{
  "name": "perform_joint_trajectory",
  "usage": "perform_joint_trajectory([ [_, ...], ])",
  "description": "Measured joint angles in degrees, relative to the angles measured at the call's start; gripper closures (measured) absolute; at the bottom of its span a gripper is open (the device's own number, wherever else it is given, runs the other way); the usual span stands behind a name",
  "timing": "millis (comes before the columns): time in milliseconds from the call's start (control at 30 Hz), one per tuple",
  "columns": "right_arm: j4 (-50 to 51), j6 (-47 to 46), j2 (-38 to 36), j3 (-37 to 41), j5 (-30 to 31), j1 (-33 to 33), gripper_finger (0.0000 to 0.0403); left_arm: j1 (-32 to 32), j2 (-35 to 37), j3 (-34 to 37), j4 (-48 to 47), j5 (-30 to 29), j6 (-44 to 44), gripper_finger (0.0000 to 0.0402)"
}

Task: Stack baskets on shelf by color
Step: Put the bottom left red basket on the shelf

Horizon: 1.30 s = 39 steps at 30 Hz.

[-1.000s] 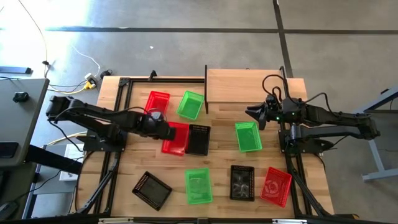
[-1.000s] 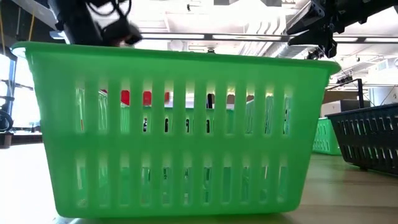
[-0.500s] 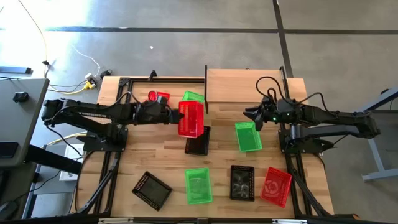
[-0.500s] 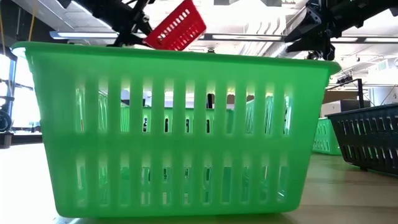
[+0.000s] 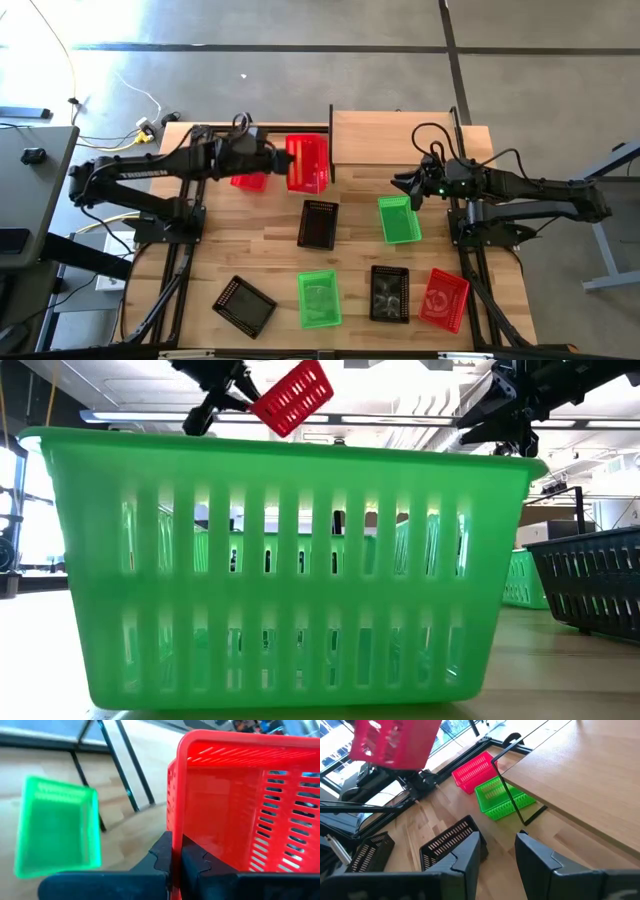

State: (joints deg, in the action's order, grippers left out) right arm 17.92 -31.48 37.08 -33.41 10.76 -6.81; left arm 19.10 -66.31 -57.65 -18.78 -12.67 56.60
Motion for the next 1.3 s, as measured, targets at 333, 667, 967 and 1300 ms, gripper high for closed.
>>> perform_joint_trajectory([
  [333, 0.0, 0.0, 0.0, 0.0, 0.3, 0.0, 0.0293, 9.0, -7.5, -15.6, -5.7, 2.1, -8.5, 0.0401],
  [667, 0.3, 0.0, 0.0, 0.0, 0.4, 0.0, 0.0293, 13.9, -19.7, -33.6, -15.8, 6.1, -11.0, 0.0401],
  [967, 3.7, 0.0, 0.1, 0.0, 1.9, 0.0, 0.0293, 15.2, -27.6, -44.3, -21.7, 12.2, -6.2, 0.0401],
  [1300, 4.1, 0.0, 0.1, 0.0, 2.6, 0.0, 0.0293, 16.8, -35.6, -48.9, -22.2, 15.9, -2.9, 0.0401],
])
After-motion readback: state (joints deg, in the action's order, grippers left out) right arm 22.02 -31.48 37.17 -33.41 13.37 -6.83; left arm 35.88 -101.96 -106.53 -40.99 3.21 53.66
